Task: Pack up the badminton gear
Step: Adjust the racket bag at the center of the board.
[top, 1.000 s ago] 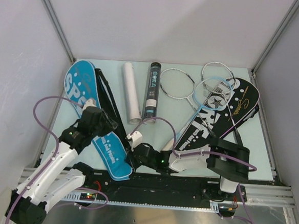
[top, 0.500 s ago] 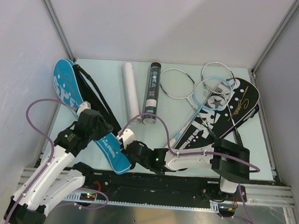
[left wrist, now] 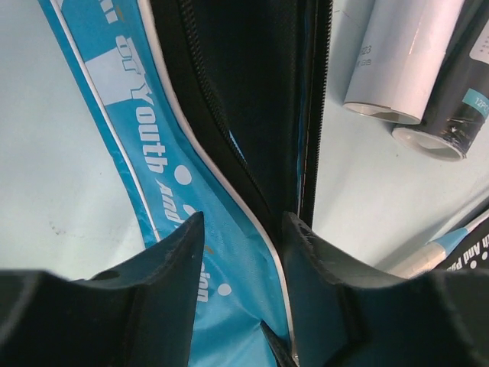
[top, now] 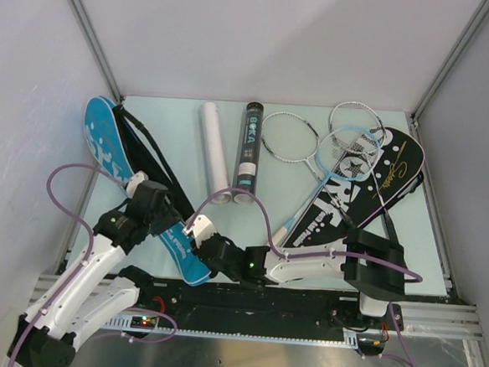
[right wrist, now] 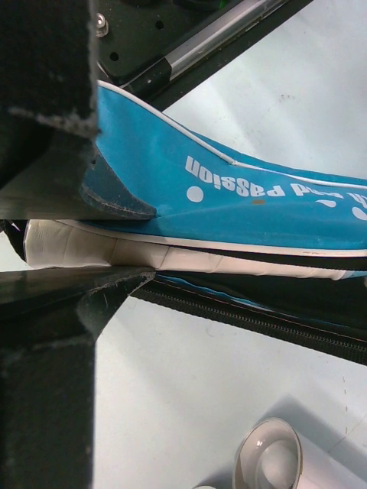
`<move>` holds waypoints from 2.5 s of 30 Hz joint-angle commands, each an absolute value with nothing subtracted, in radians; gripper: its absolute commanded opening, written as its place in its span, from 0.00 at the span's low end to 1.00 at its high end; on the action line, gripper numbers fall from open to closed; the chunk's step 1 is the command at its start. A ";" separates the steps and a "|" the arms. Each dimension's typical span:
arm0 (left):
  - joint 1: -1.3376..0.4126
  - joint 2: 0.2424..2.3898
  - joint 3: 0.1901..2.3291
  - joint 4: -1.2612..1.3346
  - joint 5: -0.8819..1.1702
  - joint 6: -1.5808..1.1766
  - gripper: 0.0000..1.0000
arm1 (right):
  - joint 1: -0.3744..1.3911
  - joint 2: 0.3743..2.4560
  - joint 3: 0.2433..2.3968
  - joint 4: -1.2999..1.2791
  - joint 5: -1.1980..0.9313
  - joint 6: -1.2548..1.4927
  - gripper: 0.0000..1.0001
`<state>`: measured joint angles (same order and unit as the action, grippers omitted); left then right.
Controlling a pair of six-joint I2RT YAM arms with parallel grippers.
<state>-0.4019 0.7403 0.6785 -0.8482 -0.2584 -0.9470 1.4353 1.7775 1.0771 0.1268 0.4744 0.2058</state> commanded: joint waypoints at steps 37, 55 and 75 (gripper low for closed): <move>-0.405 0.410 0.526 -0.771 -0.165 -0.956 0.00 | 1.171 1.572 0.902 0.202 -0.055 0.778 0.62; -0.406 0.423 0.403 -0.748 -0.182 -1.041 0.00 | 1.221 1.897 0.880 0.445 -0.086 0.968 0.58; -0.405 0.456 0.335 -0.678 -0.193 -1.096 0.00 | 1.204 2.120 1.029 0.513 0.047 0.872 0.08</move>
